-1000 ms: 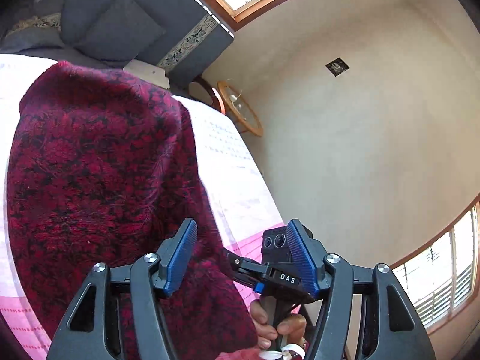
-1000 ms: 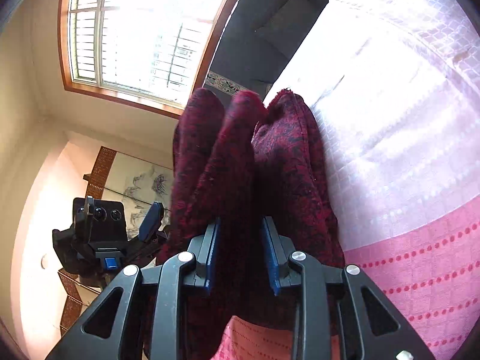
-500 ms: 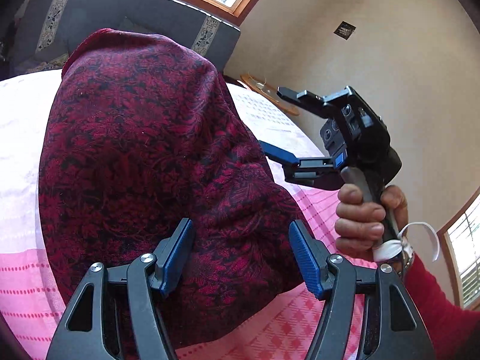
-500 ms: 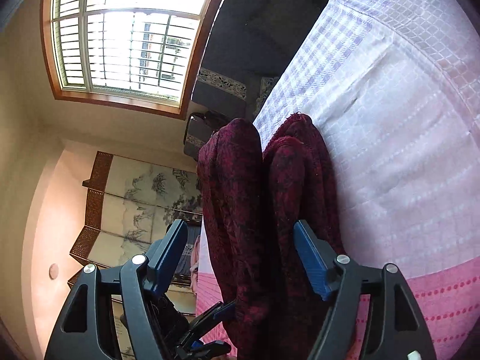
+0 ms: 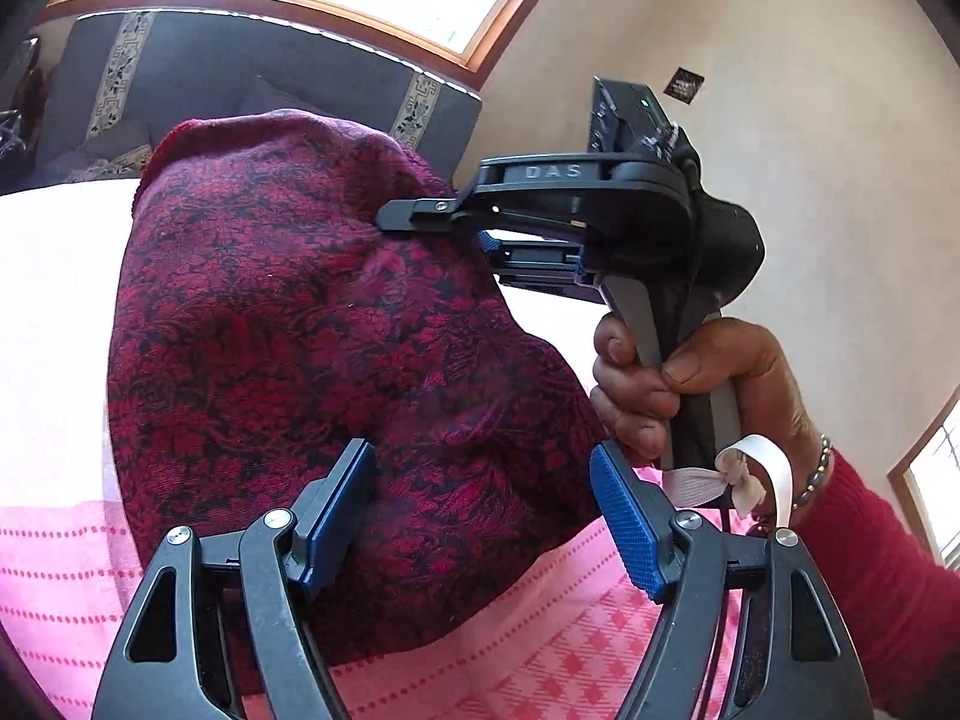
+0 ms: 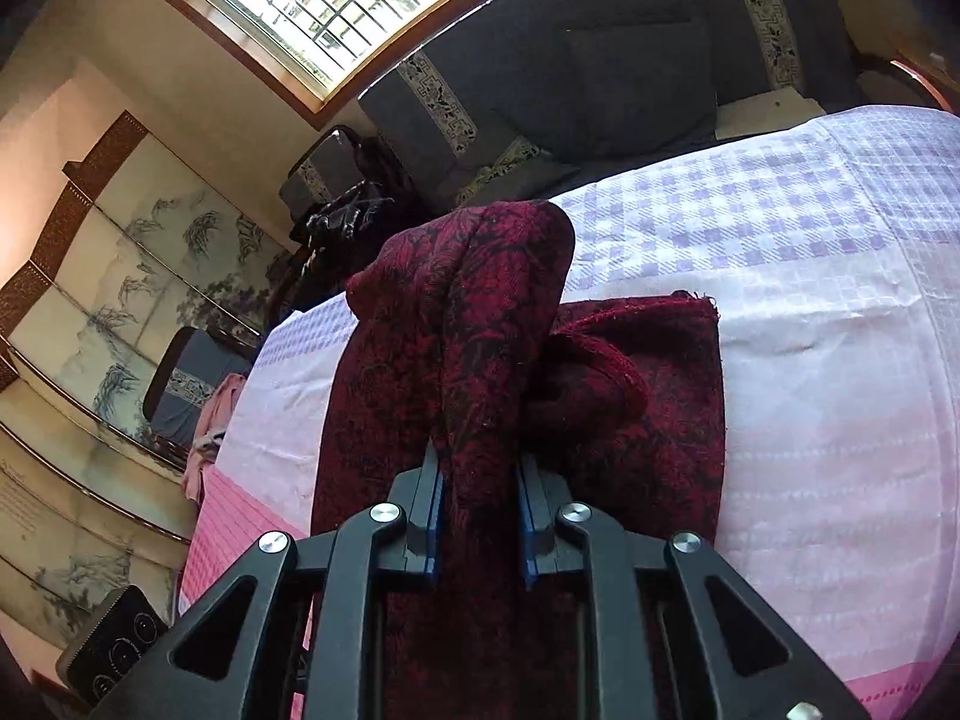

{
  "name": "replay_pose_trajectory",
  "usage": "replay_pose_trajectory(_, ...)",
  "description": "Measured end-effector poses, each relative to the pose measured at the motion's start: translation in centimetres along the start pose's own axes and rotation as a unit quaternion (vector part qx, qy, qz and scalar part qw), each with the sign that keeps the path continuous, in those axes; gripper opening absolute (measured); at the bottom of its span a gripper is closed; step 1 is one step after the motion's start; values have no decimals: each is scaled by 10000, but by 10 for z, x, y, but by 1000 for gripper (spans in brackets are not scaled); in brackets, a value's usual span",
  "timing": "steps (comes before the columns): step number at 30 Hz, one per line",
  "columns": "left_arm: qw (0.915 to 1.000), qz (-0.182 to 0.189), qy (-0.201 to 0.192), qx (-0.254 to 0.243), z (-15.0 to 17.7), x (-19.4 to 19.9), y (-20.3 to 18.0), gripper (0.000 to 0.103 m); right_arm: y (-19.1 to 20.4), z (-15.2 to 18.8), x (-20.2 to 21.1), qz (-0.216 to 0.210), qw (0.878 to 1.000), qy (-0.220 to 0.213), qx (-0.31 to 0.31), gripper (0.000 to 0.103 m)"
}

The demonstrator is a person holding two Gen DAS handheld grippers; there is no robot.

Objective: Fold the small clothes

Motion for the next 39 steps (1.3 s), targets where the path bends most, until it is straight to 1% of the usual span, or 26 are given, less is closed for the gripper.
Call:
replay_pose_trajectory(1,9999,-42,-159,47,-5,7,3,74,4,-10,14,-408,9985,-337,-166,16)
replay_pose_trajectory(2,9995,-89,-306,80,-9,14,6,75,4,-20,26,-671,9957,-594,-254,16)
replay_pose_trajectory(3,9991,-134,-389,122,-11,16,10,78,-5,-24,31,-662,9948,-715,-296,16)
replay_pose_trajectory(5,9990,-250,-283,223,-5,13,22,81,-38,-21,28,-613,9929,-727,-712,16)
replay_pose_trajectory(7,9990,-198,-83,404,4,6,31,81,-74,-7,16,-410,9918,-626,-1032,16)
replay_pose_trajectory(8,9987,-202,-23,463,8,4,36,81,-86,4,11,-415,9911,-529,-1151,16)
replay_pose_trajectory(9,9986,-265,-12,458,12,4,39,81,-91,14,8,-621,9881,-442,-1337,17)
replay_pose_trajectory(10,9988,-291,-28,404,15,3,40,81,-94,18,8,-727,9854,-460,-1467,19)
replay_pose_trajectory(11,9990,-279,-62,341,16,4,39,81,-97,20,8,-708,9845,-505,-1522,31)
replay_pose_trajectory(12,9990,-321,-85,286,18,4,40,81,-99,21,9,-674,9844,-517,-1544,36)
replay_pose_trajectory(15,9989,-393,-87,226,16,-1,38,81,-98,19,18,-563,9844,-524,-1585,41)
replay_pose_trajectory(16,9989,-421,-85,204,17,-2,40,82,-93,18,25,-506,9848,-581,-1557,45)
replay_pose_trajectory(18,9987,-457,-87,213,19,-2,41,83,-84,22,45,-262,9883,-631,-1361,57)
replay_pose_trajectory(20,9986,-432,-114,285,20,-4,36,84,-70,34,64,-88,9932,-562,-1011,73)
replay_pose_trajectory(23,9983,-424,-181,359,20,-4,38,84,-51,62,77,197,9985,-247,-446,77)
replay_pose_trajectory(24,9982,-437,-193,359,21,-3,40,84,-50,71,76,345,9989,-100,-308,77)
replay_pose_trajectory(26,9980,-457,-219,373,22,-1,40,84,-62,84,70,882,9960,128,-26,77)
replay_pose_trajectory(27,9979,-443,-217,412,22,4,43,84,-69,88,66,967,9951,203,19,75)
replay_pose_trajectory(29,9976,-347,-172,572,18,12,43,84,-85,96,60,865,9954,354,-224,49)
replay_pose_trajectory(30,9972,-268,-192,678,14,19,43,84,-88,95,62,753,9962,293,-333,45)
replay_pose_trajectory(31,9967,-264,-258,730,9,26,45,84,-88,95,62,522,9967,352,-509,33)
replay_pose_trajectory(32,9964,-317,-327,720,4,33,49,84,-87,96,62,390,9968,361,-593,32)
replay_pose_trajectory(33,9961,-352,-372,712,0,39,53,84,-86,98,62,379,9972,362,-536,32)
replay_pose_trajectory(36,9950,-425,-364,832,-9,47,73,84,-78,98,64,326,9983,225,-423,43)
replay_pose_trajectory(38,9937,-560,-209,951,-13,43,93,84,-78,96,62,349,9984,175,-405,58)
replay_pose_trajectory(39,9925,-575,-99,1077,-13,38,103,84,-81,94,59,324,9984,188,-430,60)
Point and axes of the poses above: each gripper's, at about its wrist camera, not at the fingertips, and x roughly against the way its jaws point, y to its left, z to its underside, the point moved 9 cm from there along -x, roughly the way its jaws point, and after that the axes turned 13 degrees about -y, right-handed, at the moved point
